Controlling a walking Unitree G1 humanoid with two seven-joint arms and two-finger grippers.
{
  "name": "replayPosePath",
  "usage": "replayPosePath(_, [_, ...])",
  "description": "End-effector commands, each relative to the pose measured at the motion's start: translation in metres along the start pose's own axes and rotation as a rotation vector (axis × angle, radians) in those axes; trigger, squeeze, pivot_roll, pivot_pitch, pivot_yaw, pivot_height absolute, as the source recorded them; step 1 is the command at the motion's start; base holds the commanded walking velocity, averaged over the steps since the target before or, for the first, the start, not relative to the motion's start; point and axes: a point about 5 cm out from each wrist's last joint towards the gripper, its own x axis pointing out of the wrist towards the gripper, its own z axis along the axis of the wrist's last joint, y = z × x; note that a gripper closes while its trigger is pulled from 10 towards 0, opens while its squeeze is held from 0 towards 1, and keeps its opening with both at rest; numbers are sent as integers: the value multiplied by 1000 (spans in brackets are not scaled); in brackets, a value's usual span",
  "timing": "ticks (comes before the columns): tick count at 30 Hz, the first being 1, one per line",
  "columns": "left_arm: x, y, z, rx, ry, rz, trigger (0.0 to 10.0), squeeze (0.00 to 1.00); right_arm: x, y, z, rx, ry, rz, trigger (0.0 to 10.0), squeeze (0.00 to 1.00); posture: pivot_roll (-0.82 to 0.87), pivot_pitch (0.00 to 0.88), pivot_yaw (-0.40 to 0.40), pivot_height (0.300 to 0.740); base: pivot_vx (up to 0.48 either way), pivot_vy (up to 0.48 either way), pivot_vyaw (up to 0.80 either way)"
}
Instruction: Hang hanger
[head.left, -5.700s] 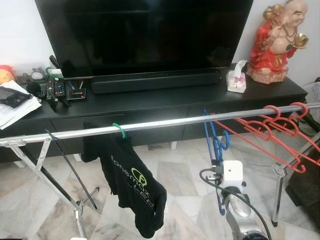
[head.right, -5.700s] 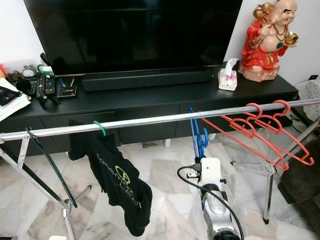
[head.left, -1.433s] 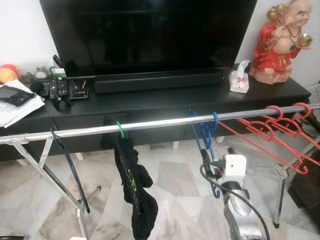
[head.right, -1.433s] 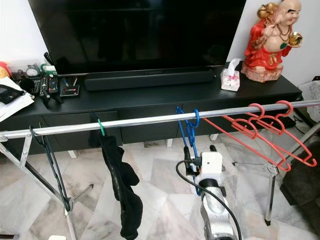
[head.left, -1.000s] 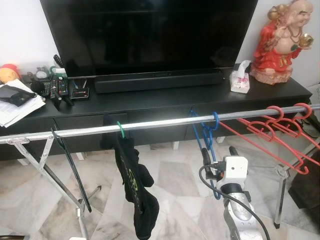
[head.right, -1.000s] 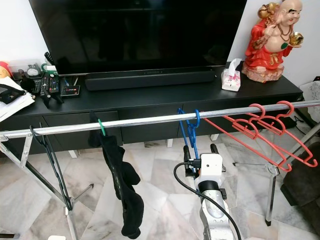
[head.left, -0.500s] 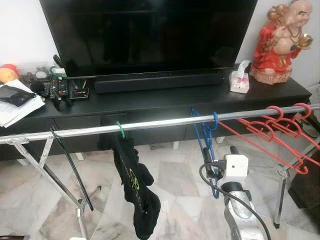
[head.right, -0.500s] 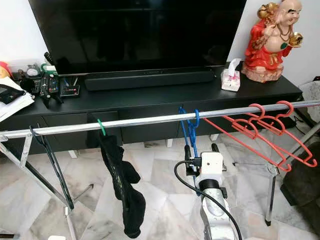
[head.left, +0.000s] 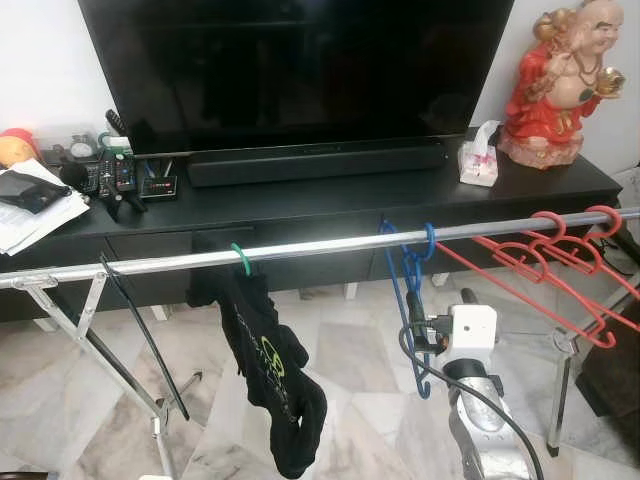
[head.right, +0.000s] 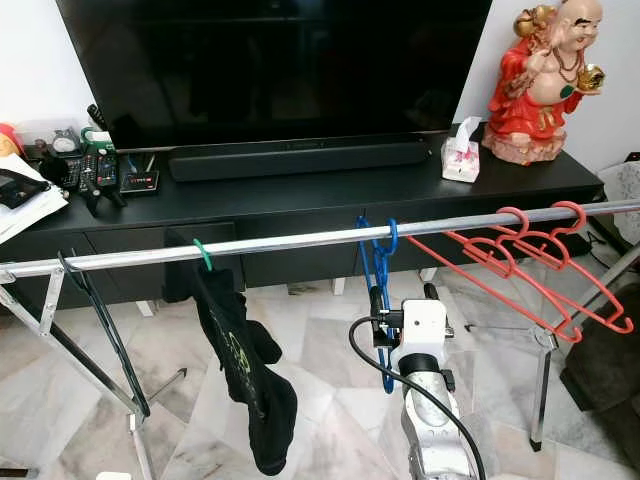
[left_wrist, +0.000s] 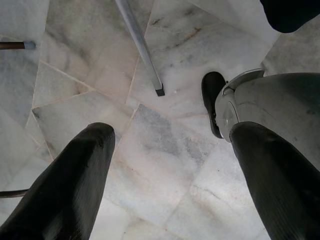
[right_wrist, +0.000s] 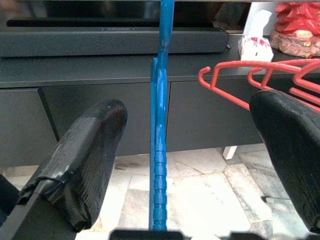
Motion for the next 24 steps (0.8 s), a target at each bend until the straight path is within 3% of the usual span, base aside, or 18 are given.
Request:
replayPosePath(1, [-1, -1, -5, 18, 16, -6, 10000, 0, 1, 1, 0, -3, 8, 0, 10000, 0, -69, 0, -38, 740, -266, 0, 0])
replayPosePath(24, [-1, 0, -4, 8, 15, -3, 10000, 0, 2, 2, 1, -1, 13, -4, 10000, 0, -75, 0, -32, 740, -300, 0, 0])
